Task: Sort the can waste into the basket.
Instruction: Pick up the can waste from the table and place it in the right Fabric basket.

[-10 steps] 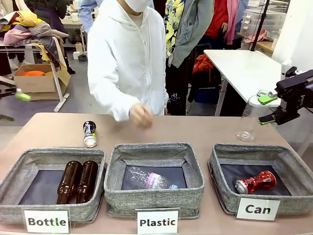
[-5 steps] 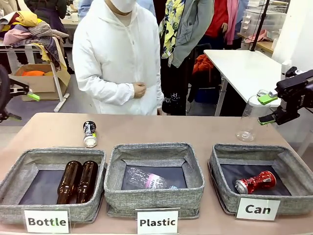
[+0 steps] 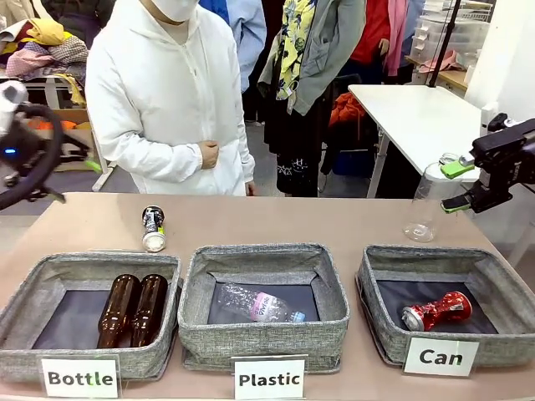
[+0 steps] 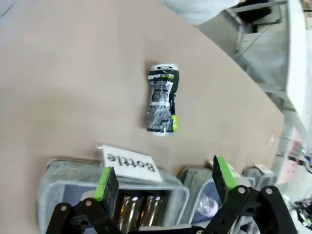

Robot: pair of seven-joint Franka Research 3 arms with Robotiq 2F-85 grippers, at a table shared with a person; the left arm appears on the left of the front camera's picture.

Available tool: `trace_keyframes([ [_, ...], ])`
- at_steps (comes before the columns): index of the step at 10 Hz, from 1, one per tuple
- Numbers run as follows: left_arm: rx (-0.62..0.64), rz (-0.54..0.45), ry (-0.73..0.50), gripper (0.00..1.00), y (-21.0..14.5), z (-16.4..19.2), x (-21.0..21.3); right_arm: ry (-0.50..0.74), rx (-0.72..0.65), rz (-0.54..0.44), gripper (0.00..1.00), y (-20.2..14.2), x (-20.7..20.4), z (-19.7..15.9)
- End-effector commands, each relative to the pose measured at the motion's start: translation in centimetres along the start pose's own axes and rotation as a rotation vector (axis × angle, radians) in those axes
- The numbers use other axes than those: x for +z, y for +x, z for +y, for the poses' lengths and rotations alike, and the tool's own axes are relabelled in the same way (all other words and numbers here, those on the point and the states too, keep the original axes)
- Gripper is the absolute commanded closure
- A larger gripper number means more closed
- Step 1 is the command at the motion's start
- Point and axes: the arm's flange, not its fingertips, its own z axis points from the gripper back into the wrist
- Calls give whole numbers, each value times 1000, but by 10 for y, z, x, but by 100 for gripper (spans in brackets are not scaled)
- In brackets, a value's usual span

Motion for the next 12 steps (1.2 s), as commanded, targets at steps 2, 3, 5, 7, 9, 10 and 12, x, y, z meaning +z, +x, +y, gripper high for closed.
trace_keyframes([
  [2, 0, -36, 243, 0, 7, -61, -51, -4, 19, 9, 0, 0, 3, 1],
  [3, -20, -32, 286, 0, 3, -75, -69, -4, 19, 9, 0, 0, 3, 1],
  [5, -75, -4, 370, 0, -4, -96, -111, -4, 19, 9, 0, 0, 3, 1],
  [7, -140, 18, 411, 0, -8, -106, -146, -4, 19, 9, 0, 0, 3, 1],
  [9, -265, 51, 417, 0, -9, -105, -172, -4, 19, 9, 0, 0, 3, 1],
  [10, -286, 61, 416, 0, -8, -101, -183, -4, 19, 9, 0, 0, 3, 1],
  [12, -311, 65, 439, 0, -6, -87, -207, -4, 19, 9, 0, 0, 3, 1],
])
